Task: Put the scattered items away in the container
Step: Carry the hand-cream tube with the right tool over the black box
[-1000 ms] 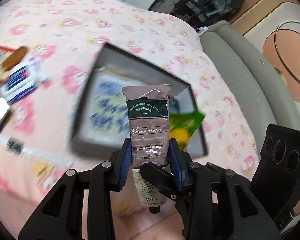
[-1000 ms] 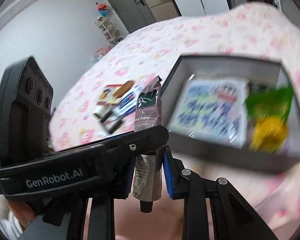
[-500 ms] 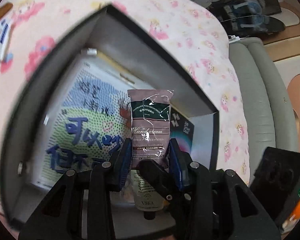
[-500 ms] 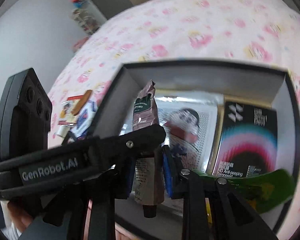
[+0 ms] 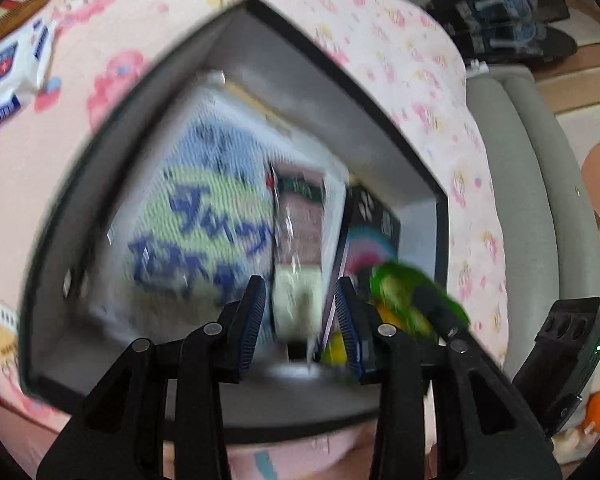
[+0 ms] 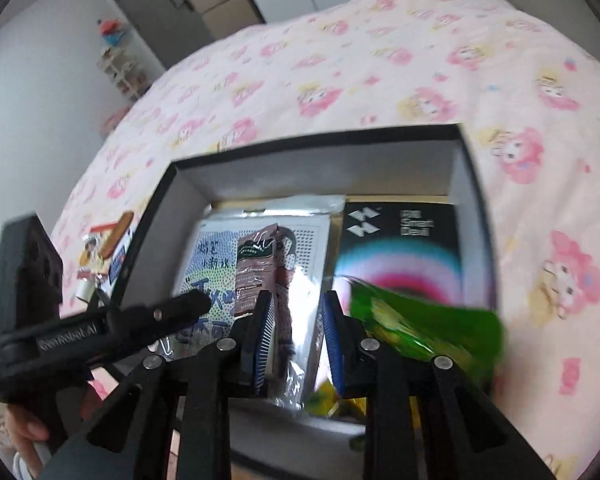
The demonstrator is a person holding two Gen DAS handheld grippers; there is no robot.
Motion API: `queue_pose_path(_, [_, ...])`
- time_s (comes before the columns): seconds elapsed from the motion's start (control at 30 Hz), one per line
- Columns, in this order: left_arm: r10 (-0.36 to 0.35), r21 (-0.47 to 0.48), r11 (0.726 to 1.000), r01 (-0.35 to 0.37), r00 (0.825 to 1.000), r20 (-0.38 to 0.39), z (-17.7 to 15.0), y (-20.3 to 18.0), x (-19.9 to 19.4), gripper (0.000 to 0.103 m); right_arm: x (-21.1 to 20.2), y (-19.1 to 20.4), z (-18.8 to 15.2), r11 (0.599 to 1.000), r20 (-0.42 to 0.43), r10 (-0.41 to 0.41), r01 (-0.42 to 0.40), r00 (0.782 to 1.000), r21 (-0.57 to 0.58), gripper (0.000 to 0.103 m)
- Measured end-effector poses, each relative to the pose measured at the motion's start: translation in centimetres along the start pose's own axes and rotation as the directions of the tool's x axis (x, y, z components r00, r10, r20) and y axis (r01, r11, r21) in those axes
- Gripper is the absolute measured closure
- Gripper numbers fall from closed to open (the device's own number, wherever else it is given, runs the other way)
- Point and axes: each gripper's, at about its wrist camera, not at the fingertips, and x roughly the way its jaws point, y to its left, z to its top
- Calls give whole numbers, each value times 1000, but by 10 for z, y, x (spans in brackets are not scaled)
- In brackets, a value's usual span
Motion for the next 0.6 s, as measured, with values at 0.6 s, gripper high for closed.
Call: queue_pose_path(0.6, [141,75,989,-129,974,-176,-15,-32,69,76,-24,-3,-10,997,68,-41,45,997,-63,81])
